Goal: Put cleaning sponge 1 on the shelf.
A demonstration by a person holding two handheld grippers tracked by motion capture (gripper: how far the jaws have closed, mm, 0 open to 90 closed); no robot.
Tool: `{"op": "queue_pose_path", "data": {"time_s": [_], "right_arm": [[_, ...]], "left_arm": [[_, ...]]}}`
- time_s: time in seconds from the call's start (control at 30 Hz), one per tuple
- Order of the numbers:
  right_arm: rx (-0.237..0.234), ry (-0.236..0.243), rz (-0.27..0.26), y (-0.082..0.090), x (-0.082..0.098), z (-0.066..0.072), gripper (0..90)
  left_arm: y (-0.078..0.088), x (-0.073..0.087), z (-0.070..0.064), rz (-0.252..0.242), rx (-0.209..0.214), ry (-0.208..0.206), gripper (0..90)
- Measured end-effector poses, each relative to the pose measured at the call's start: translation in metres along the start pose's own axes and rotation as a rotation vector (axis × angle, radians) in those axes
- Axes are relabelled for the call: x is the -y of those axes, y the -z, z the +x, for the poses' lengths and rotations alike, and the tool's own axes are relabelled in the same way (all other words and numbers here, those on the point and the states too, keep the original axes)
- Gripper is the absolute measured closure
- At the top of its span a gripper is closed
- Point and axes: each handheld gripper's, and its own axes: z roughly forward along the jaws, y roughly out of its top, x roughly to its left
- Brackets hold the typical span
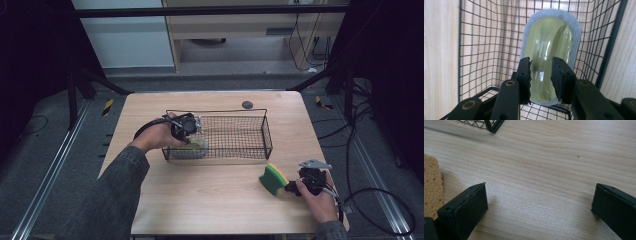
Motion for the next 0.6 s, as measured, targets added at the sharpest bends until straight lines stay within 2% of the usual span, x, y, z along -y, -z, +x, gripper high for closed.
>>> {"op": "queue_pose_path", "data": {"time_s": [0.2,0.27,0.33,0.37,0.53,0.6], "right_arm": [[0.001,0.0,0.002,0.0,0.0,0.0,0.5],[0.001,0.0,0.002,0.0,0.0,0.0,0.5],[0.002,0.0,0.002,0.0,0.0,0.0,0.5],[0.001,0.0,0.002,0.0,0.0,0.0,0.5],[0.001,0.0,0.001,0.0,0.0,0.0,0.5],[0.001,0.0,0.002,0.0,0.0,0.0,0.5]], "left_arm": [[0.016,0.001,-0.003,-0.051,-0.042,0.017,66.1],[0.021,0.002,-0.004,-0.063,-0.069,0.033,63.6],[0.026,0.003,-0.004,-0.075,-0.091,0.03,62.0],[0.028,0.004,-0.004,-0.081,-0.096,0.044,61.0],[0.037,0.008,-0.008,-0.101,-0.138,0.076,52.3],[0.039,0.01,-0.01,-0.11,-0.167,0.107,45.6]]}}
